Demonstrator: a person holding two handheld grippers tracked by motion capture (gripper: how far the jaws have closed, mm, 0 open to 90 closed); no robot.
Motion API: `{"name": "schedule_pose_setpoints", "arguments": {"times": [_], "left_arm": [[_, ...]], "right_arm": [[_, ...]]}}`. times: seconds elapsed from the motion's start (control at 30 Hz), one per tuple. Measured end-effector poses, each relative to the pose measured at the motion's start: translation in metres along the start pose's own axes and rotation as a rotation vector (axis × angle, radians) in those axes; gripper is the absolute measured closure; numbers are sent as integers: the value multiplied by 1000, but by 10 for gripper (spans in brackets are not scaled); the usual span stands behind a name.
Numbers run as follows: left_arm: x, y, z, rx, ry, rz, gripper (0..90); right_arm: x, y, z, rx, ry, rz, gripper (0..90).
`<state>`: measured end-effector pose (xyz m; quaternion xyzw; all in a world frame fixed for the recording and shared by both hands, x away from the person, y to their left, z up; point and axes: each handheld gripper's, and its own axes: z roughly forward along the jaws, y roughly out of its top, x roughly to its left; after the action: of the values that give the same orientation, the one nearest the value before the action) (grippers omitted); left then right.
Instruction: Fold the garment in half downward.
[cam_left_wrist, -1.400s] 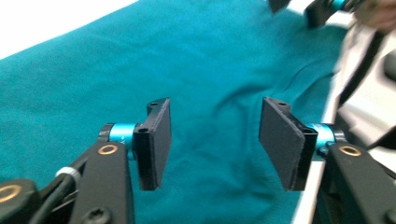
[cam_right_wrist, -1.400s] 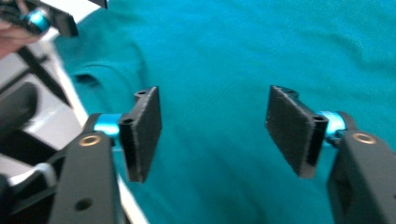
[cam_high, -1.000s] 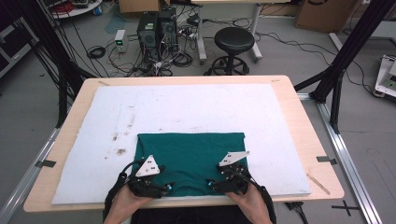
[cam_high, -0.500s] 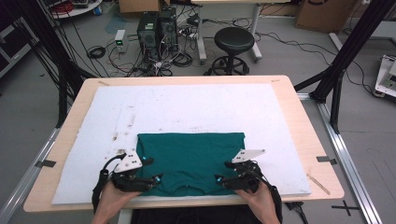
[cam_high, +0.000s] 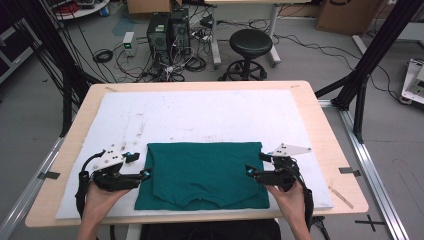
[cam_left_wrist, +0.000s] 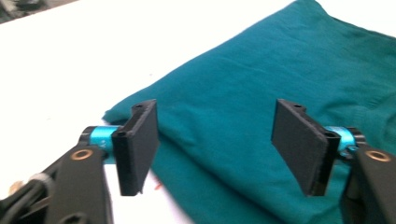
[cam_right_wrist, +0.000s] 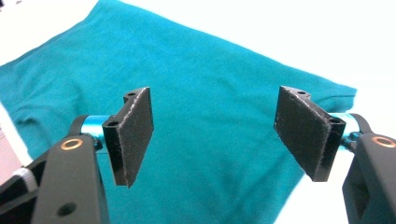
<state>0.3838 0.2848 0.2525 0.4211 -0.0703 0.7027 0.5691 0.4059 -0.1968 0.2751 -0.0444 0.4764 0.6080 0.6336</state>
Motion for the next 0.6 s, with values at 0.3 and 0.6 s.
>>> {"name": "schedule_pose_setpoints", "arguments": {"times": [0.3, 0.6], "left_arm": [[11, -14, -16, -39, 54, -58, 220], [10, -17, -23, -50, 69, -70, 220]], "right_arm": [[-18, -9, -10, -32, -31, 35, 267], [-23, -5, -9, -47, -27, 54, 268]]}}
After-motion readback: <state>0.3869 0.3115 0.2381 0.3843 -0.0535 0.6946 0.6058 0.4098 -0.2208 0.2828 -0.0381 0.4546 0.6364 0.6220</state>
